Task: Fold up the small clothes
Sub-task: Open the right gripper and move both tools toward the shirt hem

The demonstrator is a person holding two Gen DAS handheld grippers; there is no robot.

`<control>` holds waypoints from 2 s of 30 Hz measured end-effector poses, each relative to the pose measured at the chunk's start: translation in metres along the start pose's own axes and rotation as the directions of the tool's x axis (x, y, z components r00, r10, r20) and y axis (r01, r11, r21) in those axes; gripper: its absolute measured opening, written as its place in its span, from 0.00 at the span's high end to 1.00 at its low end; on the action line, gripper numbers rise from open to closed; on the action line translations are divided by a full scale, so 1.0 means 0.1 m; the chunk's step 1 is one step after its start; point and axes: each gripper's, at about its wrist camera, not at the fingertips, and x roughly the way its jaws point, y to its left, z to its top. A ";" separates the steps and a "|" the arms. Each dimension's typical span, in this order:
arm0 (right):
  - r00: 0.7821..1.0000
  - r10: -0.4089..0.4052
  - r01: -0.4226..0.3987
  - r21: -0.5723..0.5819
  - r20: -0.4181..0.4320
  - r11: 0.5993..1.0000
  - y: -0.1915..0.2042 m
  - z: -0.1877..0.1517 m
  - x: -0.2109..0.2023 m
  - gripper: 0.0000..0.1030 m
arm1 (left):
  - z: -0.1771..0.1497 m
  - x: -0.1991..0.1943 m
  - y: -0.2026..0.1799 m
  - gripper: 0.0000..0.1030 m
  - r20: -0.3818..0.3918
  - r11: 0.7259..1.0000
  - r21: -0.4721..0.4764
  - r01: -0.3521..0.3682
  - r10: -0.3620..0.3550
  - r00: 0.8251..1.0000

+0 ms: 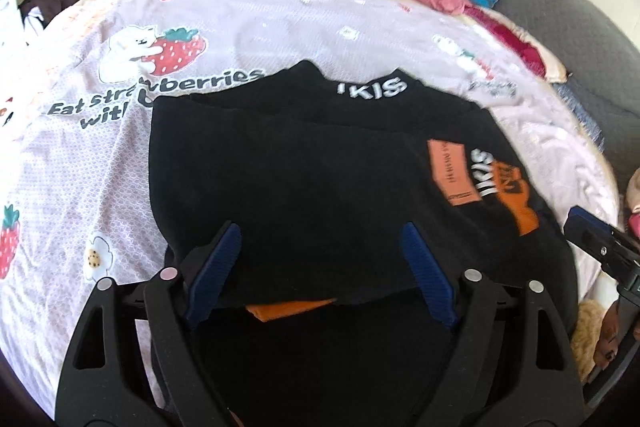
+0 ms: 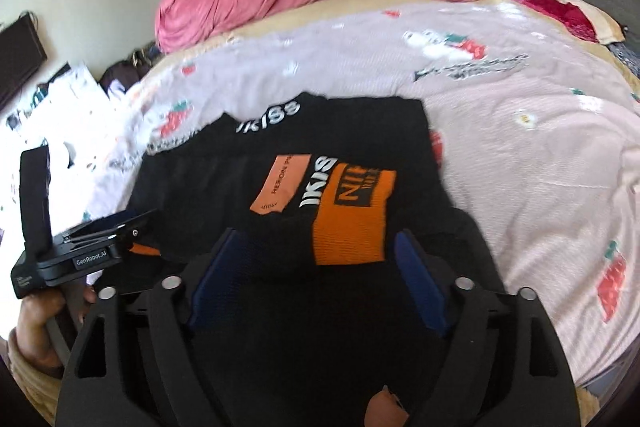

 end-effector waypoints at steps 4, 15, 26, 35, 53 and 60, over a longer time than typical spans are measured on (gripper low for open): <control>0.998 -0.007 0.005 0.027 0.060 1.000 -0.07 0.02 -0.24 0.07 | -0.01 -0.17 -0.15 0.22 0.040 0.999 0.032 -0.012 0.010 0.999; 0.994 0.018 -0.020 0.013 0.108 1.000 -0.07 -0.06 -0.56 0.04 | -0.08 -0.58 -0.32 0.09 0.118 0.999 0.049 -0.013 0.007 0.993; 0.993 0.021 -0.018 -0.033 0.116 0.999 0.05 -0.18 -0.66 0.04 | -0.21 -0.73 -0.34 0.09 0.130 0.998 0.052 -0.032 0.025 0.991; 0.991 0.048 -0.042 -0.051 0.124 0.998 0.11 -0.26 -0.76 0.04 | -0.29 -0.85 -0.39 0.09 0.137 0.997 0.068 -0.039 0.030 0.990; 0.994 0.043 -0.038 -0.059 0.097 0.998 -0.05 -0.47 -0.91 0.04 | -0.57 -1.09 -0.25 0.09 0.144 0.998 0.028 -0.062 0.057 0.988; 0.995 0.034 -0.029 -0.052 0.093 0.998 -0.11 -0.58 -0.94 0.04 | -0.69 -1.09 -0.20 0.09 0.127 0.998 0.020 -0.067 0.064 0.990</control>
